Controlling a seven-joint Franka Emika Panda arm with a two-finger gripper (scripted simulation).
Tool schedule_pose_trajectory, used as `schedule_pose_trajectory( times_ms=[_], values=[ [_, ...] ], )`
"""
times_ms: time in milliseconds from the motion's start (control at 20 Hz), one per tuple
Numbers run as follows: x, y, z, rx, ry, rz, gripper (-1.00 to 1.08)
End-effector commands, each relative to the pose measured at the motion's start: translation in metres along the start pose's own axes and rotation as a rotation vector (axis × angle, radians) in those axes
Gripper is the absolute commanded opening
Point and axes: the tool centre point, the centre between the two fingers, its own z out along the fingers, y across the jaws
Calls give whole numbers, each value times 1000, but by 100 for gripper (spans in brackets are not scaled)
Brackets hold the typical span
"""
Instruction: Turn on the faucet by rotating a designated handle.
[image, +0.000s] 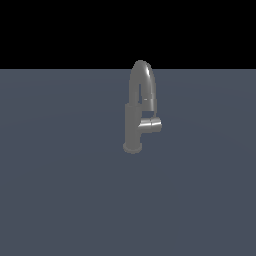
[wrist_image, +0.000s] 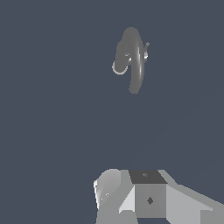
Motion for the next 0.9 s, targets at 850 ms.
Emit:
schedule_pose_trajectory(
  times_ms=[850],
  values=[
    [39,2,3,79,-95,79,-100]
  ],
)
